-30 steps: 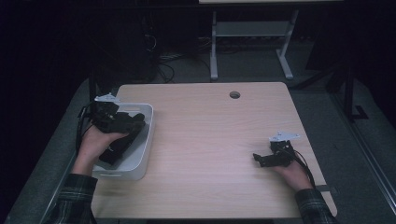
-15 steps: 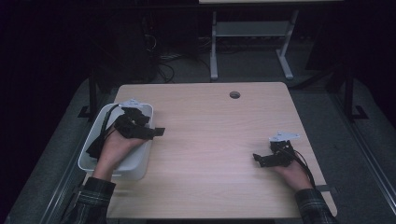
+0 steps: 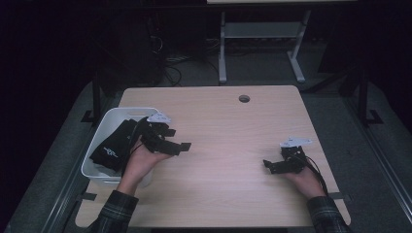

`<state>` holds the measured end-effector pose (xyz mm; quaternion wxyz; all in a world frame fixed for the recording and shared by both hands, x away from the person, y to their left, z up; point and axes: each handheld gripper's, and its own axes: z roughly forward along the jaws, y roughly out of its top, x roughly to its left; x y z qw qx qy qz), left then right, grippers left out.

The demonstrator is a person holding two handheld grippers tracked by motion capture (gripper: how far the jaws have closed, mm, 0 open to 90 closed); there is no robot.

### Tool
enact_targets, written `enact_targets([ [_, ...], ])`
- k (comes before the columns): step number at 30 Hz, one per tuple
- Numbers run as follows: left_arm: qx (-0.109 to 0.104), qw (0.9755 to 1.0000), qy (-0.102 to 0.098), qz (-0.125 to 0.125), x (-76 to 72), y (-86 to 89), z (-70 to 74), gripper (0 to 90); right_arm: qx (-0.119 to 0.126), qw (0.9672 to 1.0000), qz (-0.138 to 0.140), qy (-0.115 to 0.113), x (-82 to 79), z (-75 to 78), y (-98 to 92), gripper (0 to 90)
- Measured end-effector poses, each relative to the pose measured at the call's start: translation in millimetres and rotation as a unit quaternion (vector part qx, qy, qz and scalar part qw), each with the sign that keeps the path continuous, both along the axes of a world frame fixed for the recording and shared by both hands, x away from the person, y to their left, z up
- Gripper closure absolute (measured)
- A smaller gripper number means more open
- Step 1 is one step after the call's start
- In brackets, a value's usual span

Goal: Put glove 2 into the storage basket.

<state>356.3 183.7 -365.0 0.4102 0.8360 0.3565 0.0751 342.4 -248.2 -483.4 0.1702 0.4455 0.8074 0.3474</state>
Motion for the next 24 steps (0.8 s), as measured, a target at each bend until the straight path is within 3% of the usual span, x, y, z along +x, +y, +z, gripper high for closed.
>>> enact_targets([
  [11, 0.009, 0.9995, 0.0, -0.029, -11.2, -37.7, -29.9, 13.2, 0.0, 1.0, 0.001, 0.001, 0.0, 0.0, 0.2, 5.5],
  [24, 0.029, 0.9982, -0.006, -0.053, -20.9, -55.7, -61.7, 13.1, 0.0, 1.0, 0.002, 0.001, 0.1, -0.1, 0.3, 5.2],
])
